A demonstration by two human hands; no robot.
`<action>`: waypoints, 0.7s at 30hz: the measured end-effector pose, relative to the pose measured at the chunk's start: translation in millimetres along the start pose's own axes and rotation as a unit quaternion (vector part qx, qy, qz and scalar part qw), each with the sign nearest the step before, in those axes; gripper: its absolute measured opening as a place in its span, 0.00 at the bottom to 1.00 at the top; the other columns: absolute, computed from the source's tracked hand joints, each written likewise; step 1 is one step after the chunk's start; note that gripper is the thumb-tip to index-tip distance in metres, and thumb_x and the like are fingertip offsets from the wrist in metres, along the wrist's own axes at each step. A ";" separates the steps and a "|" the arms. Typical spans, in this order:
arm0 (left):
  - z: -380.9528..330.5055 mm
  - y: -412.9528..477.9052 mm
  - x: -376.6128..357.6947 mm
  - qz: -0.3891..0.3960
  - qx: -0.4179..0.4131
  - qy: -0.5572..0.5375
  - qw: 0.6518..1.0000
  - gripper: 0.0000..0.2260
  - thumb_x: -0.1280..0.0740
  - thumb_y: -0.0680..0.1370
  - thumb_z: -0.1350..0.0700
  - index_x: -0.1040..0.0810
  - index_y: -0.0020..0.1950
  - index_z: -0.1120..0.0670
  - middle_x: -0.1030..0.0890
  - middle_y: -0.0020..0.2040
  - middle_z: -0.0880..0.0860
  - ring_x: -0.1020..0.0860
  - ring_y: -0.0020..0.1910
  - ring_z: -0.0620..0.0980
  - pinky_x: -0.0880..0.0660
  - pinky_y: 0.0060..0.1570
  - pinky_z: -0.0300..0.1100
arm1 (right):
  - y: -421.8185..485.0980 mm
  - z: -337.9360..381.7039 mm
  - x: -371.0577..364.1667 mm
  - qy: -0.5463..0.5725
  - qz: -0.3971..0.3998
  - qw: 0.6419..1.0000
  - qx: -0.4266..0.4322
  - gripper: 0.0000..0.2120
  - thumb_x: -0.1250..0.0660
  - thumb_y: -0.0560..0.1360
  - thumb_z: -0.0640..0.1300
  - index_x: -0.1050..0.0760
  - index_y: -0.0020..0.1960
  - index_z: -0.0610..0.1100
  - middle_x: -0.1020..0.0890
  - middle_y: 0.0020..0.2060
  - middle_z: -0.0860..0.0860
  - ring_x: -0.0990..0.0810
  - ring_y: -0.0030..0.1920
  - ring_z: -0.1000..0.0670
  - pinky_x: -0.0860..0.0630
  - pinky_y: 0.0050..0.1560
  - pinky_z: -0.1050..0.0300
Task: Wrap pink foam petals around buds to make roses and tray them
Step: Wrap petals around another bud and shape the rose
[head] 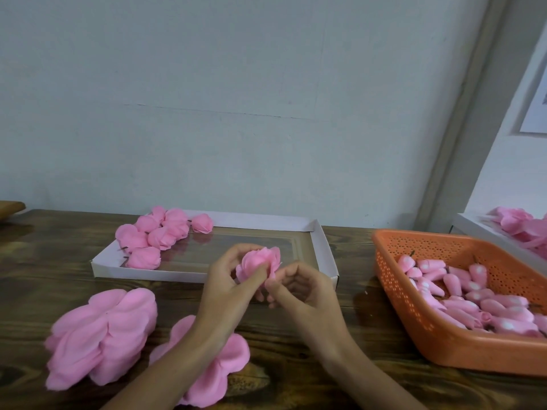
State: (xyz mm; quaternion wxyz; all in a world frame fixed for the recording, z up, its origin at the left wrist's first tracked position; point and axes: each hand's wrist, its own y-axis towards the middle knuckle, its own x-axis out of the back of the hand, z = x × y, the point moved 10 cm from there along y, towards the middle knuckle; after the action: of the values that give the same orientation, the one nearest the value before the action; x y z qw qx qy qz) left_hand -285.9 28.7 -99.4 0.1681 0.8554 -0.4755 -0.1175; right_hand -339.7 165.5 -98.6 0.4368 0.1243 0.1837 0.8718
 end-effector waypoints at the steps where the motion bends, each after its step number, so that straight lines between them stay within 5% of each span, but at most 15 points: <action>1: -1.7 0.4 -0.6 0.005 -0.005 -0.001 1.000 0.09 0.25 0.76 0.53 0.16 0.55 0.50 0.14 0.47 0.49 0.15 0.48 0.50 0.19 0.40 0.38 | 0.7 -0.8 1.0 0.008 -0.001 1.000 -0.004 0.03 0.28 0.80 0.38 0.16 0.47 0.42 0.13 0.40 0.45 0.14 0.42 0.48 0.17 0.45 0.57; 9: -0.8 3.4 0.7 0.035 0.001 -0.029 0.999 0.10 0.25 0.72 0.49 0.15 0.53 0.43 0.12 0.51 0.50 0.14 0.50 0.50 0.19 0.44 0.36 | 5.5 -2.9 18.8 0.049 -0.056 0.997 0.002 0.04 0.23 0.75 0.36 0.17 0.47 0.42 0.14 0.38 0.43 0.15 0.36 0.46 0.17 0.38 0.54; 14: 6.3 2.8 -8.8 0.077 0.038 -0.049 0.995 0.12 0.24 0.74 0.47 0.14 0.57 0.46 0.13 0.51 0.54 0.15 0.46 0.59 0.16 0.48 0.48 | 8.3 2.0 24.9 -0.092 -0.056 0.994 0.029 0.23 0.19 0.72 0.47 0.23 0.63 0.57 0.18 0.52 0.57 0.15 0.47 0.51 0.15 0.45 0.53; 18: 17.6 1.4 -8.4 0.063 0.084 -0.102 0.989 0.19 0.25 0.70 0.38 0.13 0.57 0.46 0.14 0.56 0.53 0.15 0.58 0.55 0.17 0.53 0.51 | 9.9 -2.2 15.9 -0.160 -0.005 0.986 0.036 0.17 0.21 0.74 0.50 0.20 0.60 0.55 0.15 0.55 0.59 0.17 0.56 0.52 0.17 0.55 0.48; 21: 27.2 1.3 -7.9 0.053 0.126 -0.147 0.980 0.25 0.22 0.69 0.38 0.14 0.60 0.51 0.14 0.59 0.57 0.15 0.59 0.58 0.16 0.53 0.54 | 10.2 -6.0 16.7 -0.156 -0.001 0.987 0.028 0.13 0.21 0.75 0.50 0.19 0.57 0.54 0.14 0.51 0.59 0.16 0.53 0.51 0.18 0.53 0.47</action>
State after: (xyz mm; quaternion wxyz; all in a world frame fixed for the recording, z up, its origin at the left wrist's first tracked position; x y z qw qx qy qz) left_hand -300.8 30.0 -123.4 -0.0069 0.8166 -0.5508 -0.1723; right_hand -359.0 172.1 -98.7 0.4568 0.2707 0.1380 0.8361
